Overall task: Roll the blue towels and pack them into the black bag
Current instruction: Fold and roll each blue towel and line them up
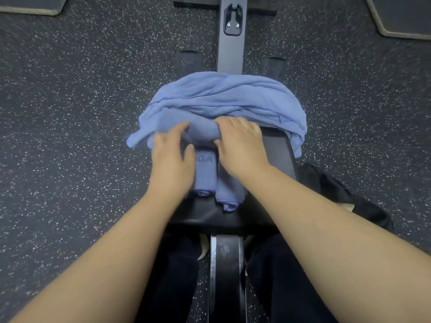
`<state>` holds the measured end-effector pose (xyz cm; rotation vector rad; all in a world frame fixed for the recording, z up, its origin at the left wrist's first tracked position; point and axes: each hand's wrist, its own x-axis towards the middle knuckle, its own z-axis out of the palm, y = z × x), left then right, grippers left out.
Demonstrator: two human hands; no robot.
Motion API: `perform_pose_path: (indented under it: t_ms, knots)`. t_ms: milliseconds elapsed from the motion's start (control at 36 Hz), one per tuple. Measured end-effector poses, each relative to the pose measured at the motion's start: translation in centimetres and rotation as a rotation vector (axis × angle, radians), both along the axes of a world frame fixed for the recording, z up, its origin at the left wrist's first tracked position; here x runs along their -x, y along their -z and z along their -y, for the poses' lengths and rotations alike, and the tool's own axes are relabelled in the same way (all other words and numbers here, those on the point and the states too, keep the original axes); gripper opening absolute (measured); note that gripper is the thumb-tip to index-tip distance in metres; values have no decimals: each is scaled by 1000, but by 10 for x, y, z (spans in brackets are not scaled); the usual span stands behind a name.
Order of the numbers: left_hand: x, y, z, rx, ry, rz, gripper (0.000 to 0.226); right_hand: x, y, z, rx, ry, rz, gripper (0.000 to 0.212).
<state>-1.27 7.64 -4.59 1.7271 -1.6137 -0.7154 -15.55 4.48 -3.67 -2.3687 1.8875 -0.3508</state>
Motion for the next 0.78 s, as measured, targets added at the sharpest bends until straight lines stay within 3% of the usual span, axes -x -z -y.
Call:
perform_pose_path:
  t_ms: [83, 194, 389, 611, 778]
  knots:
    - [12, 0, 1, -144, 60, -226, 58, -4, -5, -5, -48, 45, 53, 29]
    - [24, -16, 4, -136, 61, -588, 42, -4, -22, -16, -231, 78, 398, 36]
    - [30, -39, -9, -202, 121, -848, 42, 20, -44, -42, -364, 47, 769, 16]
    - [47, -38, -35, -369, 291, -885, 41, 44, -45, -66, -428, 123, 925, 26]
    - [63, -34, -42, -492, 290, -798, 49, 53, -41, -71, -308, 169, 830, 40]
